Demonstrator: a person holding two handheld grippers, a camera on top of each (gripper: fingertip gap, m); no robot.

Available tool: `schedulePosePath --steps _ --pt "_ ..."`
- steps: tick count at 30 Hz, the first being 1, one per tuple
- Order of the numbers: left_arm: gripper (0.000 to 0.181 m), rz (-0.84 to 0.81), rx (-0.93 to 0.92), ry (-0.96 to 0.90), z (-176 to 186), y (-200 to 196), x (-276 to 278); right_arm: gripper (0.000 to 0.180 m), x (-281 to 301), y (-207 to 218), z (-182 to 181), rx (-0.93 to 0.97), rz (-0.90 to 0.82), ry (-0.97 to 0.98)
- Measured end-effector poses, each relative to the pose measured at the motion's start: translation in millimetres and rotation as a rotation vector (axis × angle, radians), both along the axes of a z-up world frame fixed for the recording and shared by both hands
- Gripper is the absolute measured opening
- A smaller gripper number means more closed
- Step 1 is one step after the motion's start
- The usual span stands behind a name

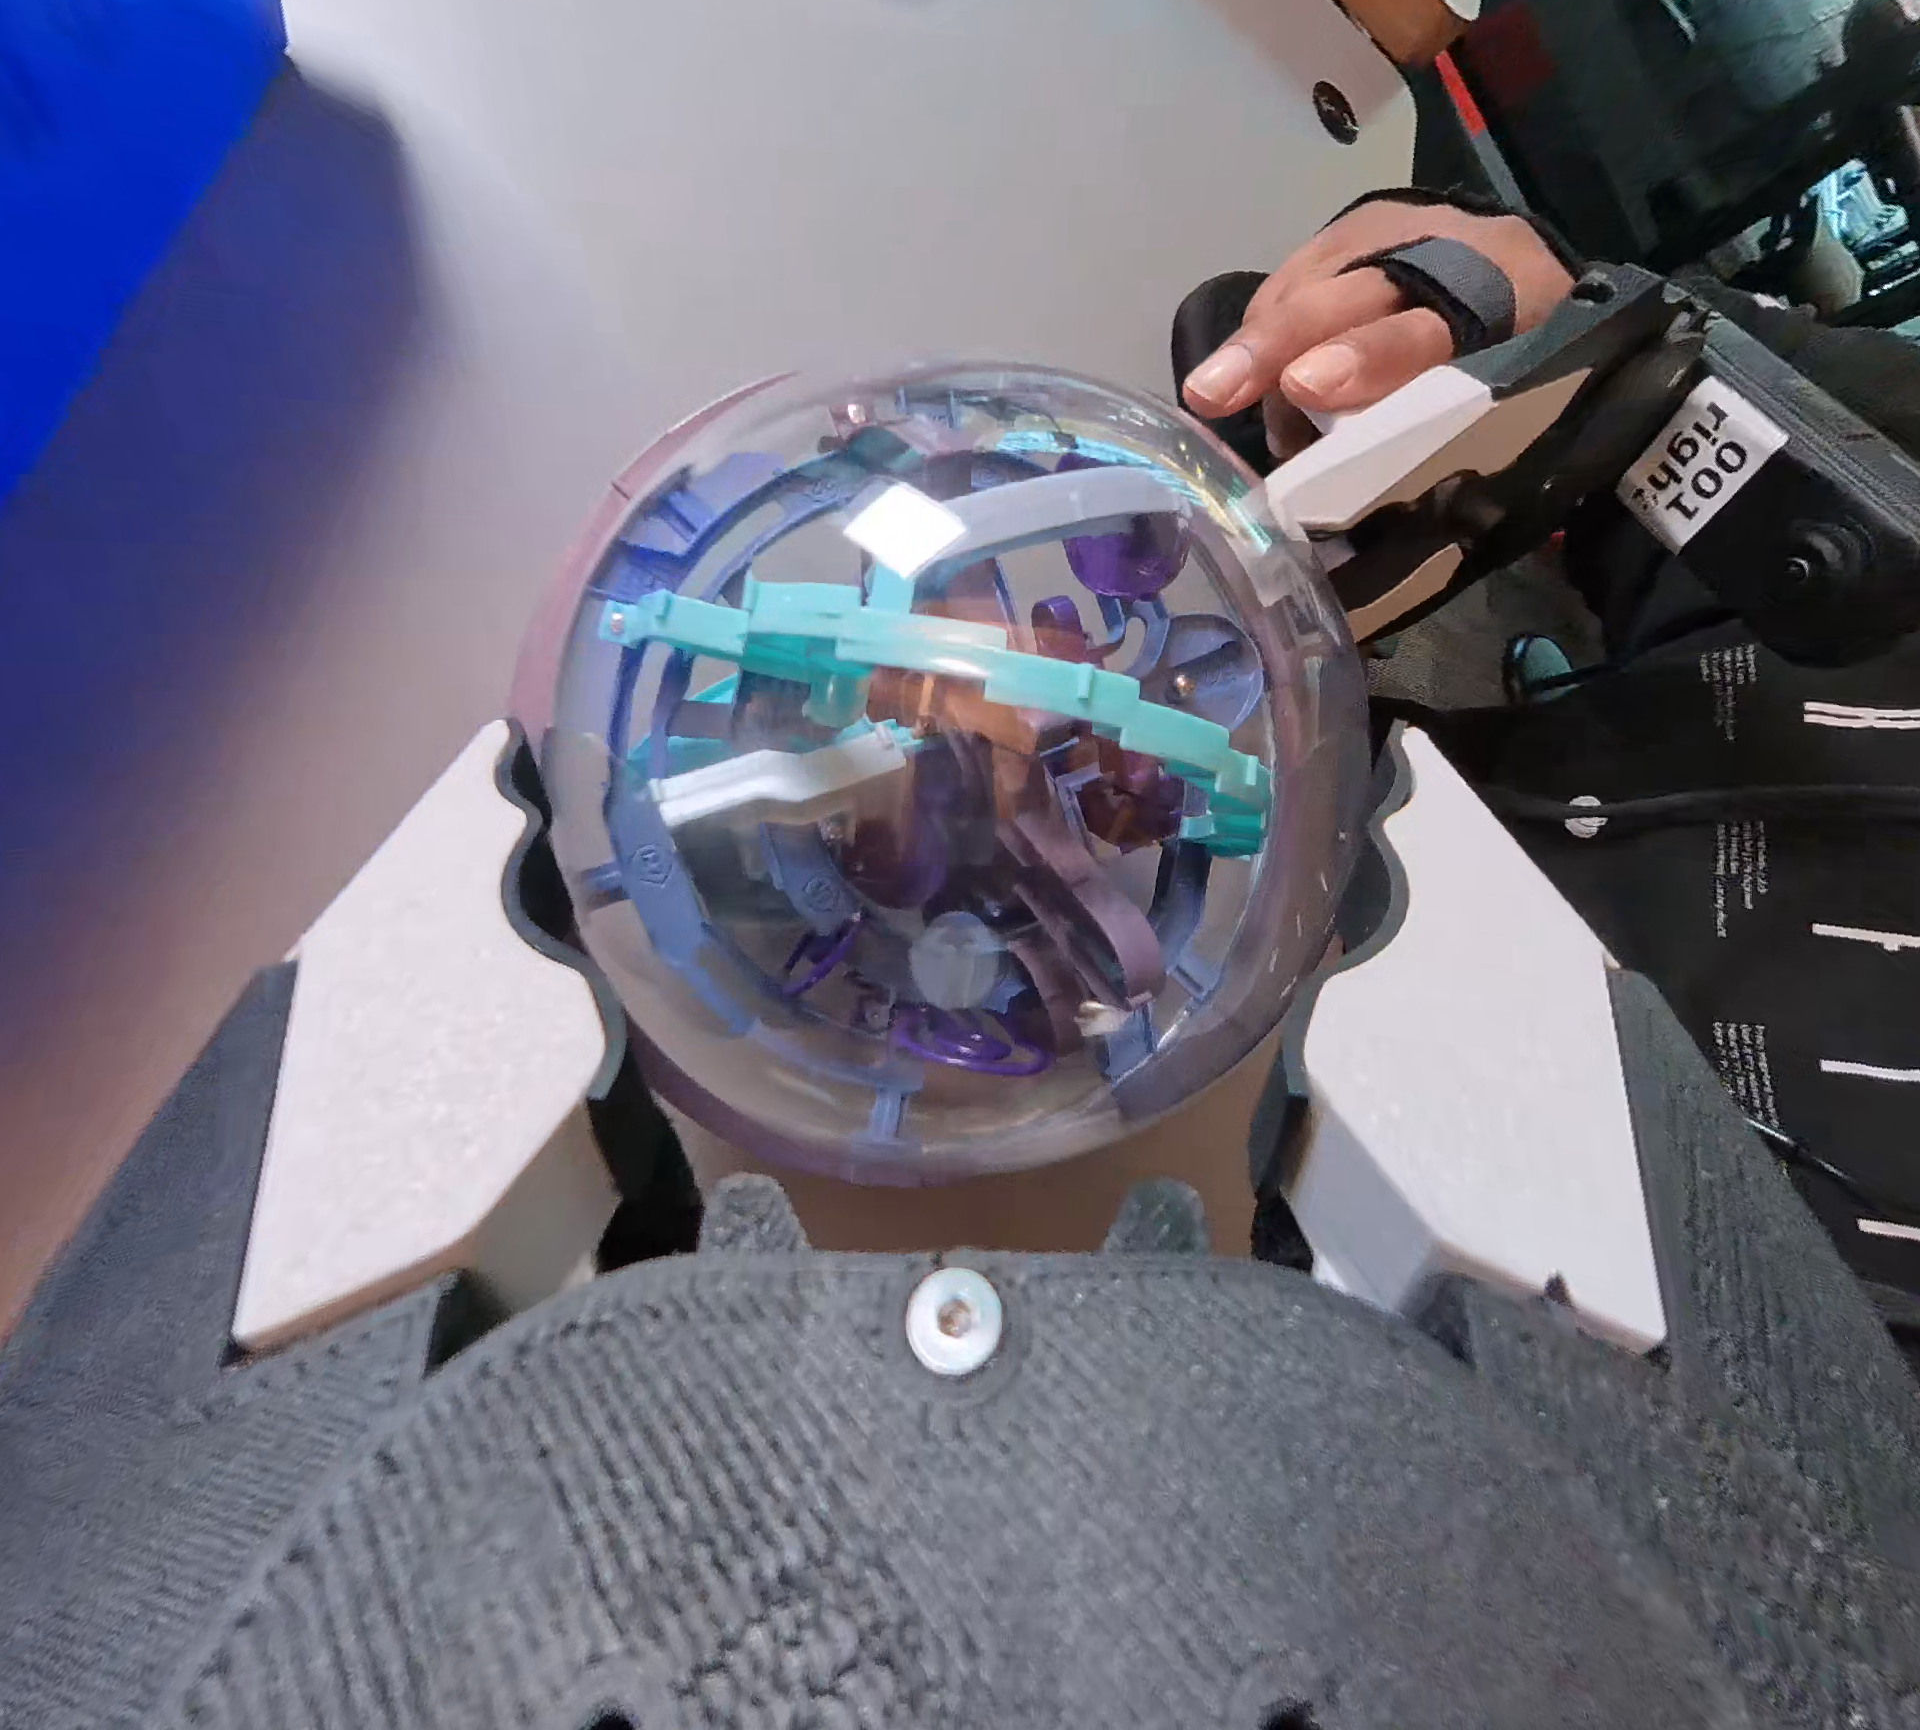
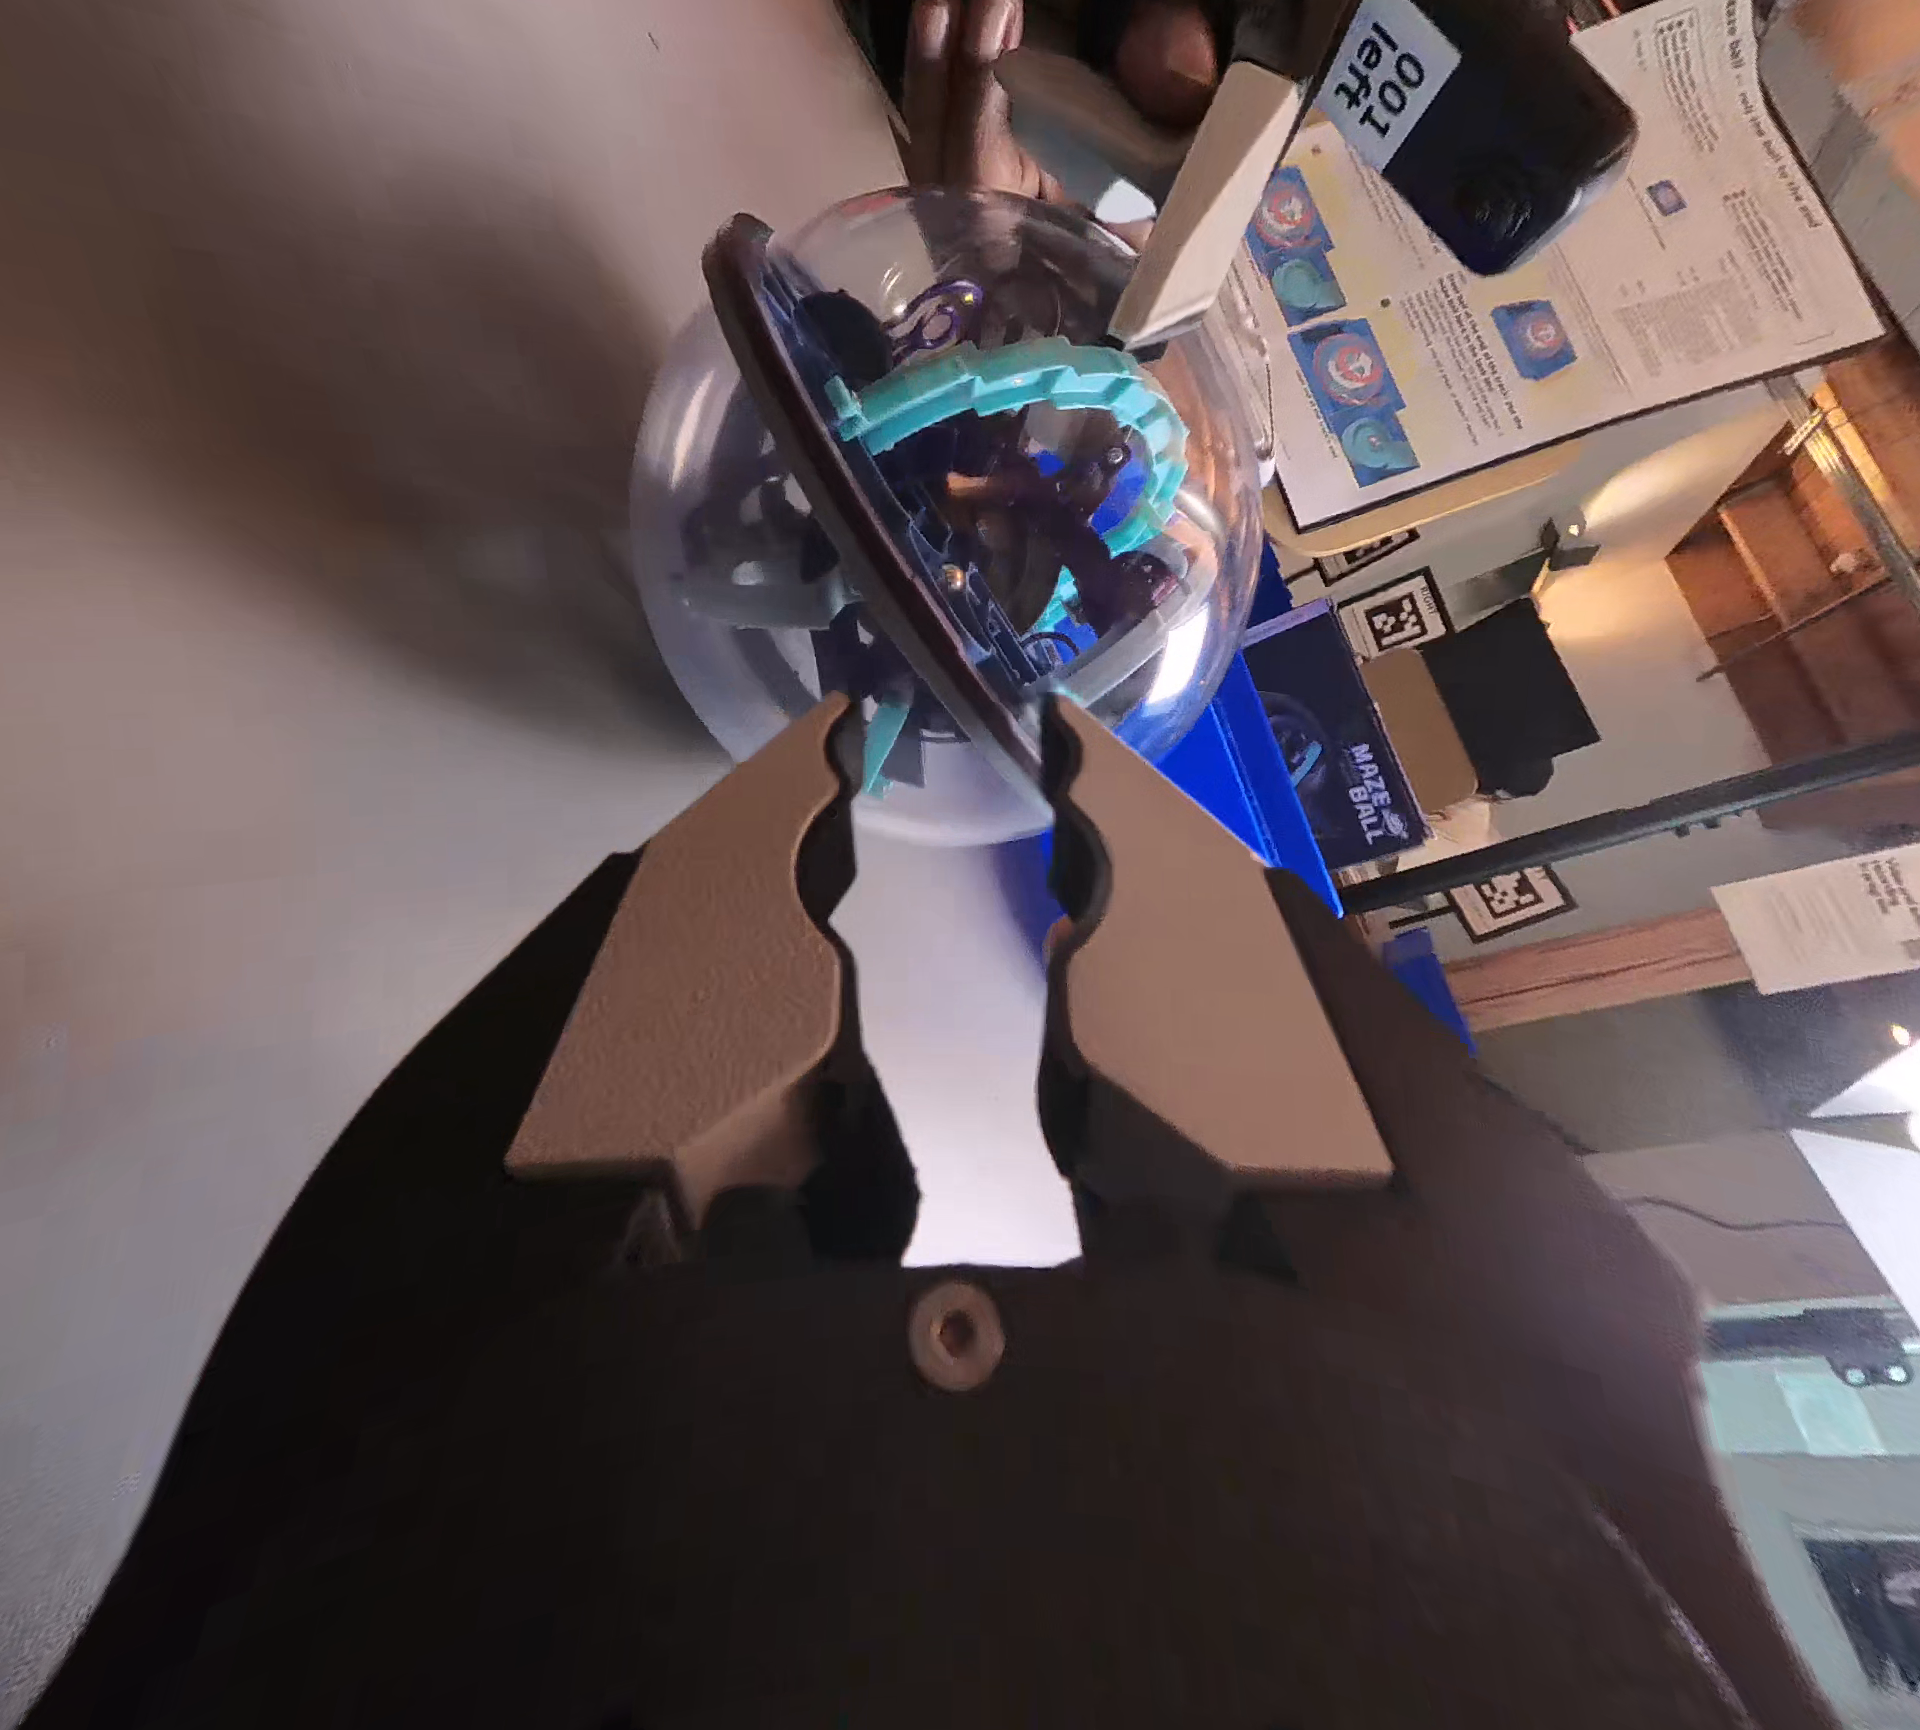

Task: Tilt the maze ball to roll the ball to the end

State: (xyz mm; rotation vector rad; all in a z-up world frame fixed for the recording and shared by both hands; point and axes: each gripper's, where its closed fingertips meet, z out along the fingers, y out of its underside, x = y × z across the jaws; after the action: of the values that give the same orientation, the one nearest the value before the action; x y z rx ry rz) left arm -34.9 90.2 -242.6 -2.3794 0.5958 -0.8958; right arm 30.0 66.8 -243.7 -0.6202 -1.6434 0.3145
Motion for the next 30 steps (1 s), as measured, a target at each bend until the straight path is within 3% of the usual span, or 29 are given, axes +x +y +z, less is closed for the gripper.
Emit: schedulePosePath --steps 1,3,11,20,24,27,30 --pt "0.151 -0.001 -0.005 0.003 -0.3 -1.5 -0.8 0.017 0.8 -1.4 2.1 0.013 0.014 0.01" --pt "0.151 0.003 -0.017 0.001 -0.6 -4.0 -1.2 0.012 1.8 -1.4 5.7 0.056 0.016 0.014" --pt "0.15 -0.005 -0.028 -0.045 -0.9 -13.3 -1.1 0.01 2.8 -6.0 9.0 0.075 0.081 -0.045" --pt "0.136 -0.105 0.056 -0.074 13.1 -24.1 -2.7 0.007 15.9 -2.0 0.4 0.154 0.182 -0.091" --pt "0.143 -0.184 0.172 -0.067 19.0 -14.3 4.2 0.006 21.2 -1.7 -0.4 0.222 0.228 -0.118" --pt "0.143 -0.279 0.148 -0.07 8.3 -20.9 18.2 0.007 23.4 3.4 -1.0 0.274 0.225 -0.14" --pt "0.148 -0.256 0.197 -0.046 4.5 -19.1 21.6 0.009 23.8 17.3 4.8 0.156 0.153 -0.102"
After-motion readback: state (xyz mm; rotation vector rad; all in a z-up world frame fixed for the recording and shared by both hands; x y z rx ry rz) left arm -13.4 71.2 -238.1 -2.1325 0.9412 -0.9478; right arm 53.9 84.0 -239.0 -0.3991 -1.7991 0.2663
